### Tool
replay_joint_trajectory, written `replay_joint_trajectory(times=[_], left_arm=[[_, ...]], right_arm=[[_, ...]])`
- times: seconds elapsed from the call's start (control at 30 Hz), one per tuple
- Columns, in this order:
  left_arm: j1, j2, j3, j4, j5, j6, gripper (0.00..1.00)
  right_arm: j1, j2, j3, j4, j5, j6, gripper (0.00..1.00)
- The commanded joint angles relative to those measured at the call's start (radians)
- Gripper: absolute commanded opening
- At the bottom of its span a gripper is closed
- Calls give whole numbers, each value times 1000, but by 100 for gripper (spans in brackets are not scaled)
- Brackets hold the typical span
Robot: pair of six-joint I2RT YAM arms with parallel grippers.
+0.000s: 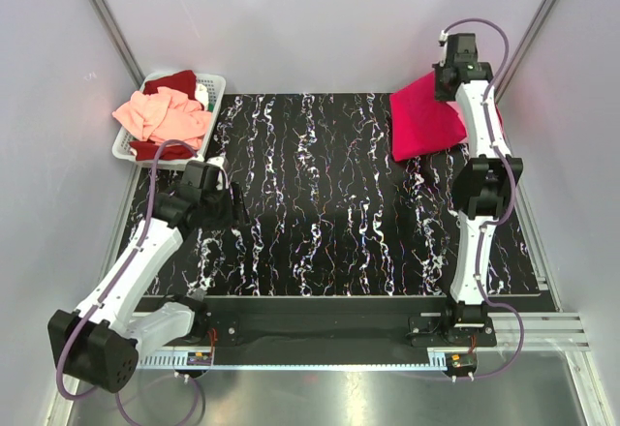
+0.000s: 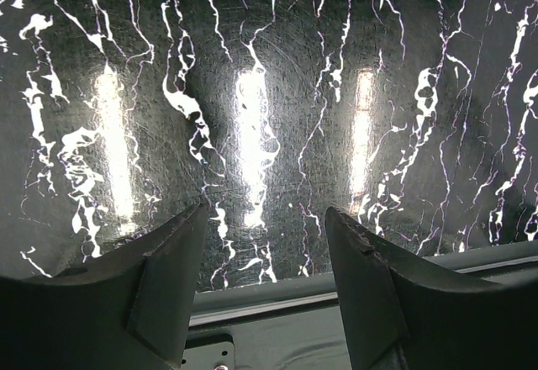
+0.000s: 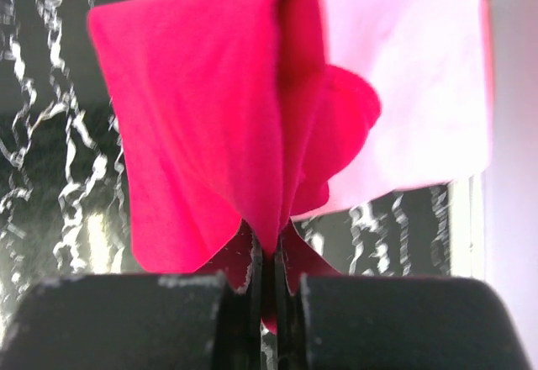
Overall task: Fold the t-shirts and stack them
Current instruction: Neatly place the folded tshirt to the corner
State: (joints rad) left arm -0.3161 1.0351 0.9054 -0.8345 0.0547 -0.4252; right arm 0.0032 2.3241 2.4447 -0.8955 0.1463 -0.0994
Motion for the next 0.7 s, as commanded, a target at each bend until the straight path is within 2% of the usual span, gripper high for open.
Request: replay_joint_trajectory(times=[0.0,0.23,0.67], left_arm=[[5,2,-10,49,31,19,63],[6,13,-11,52,36,19,63],[14,11,-13,54,42,19,63]], right_arm=[[-39,-77,79,112,-22,-80,0],[-48,-101,106,151,-56,-152,0],[-60,-146,140,161,-122,-138,0]])
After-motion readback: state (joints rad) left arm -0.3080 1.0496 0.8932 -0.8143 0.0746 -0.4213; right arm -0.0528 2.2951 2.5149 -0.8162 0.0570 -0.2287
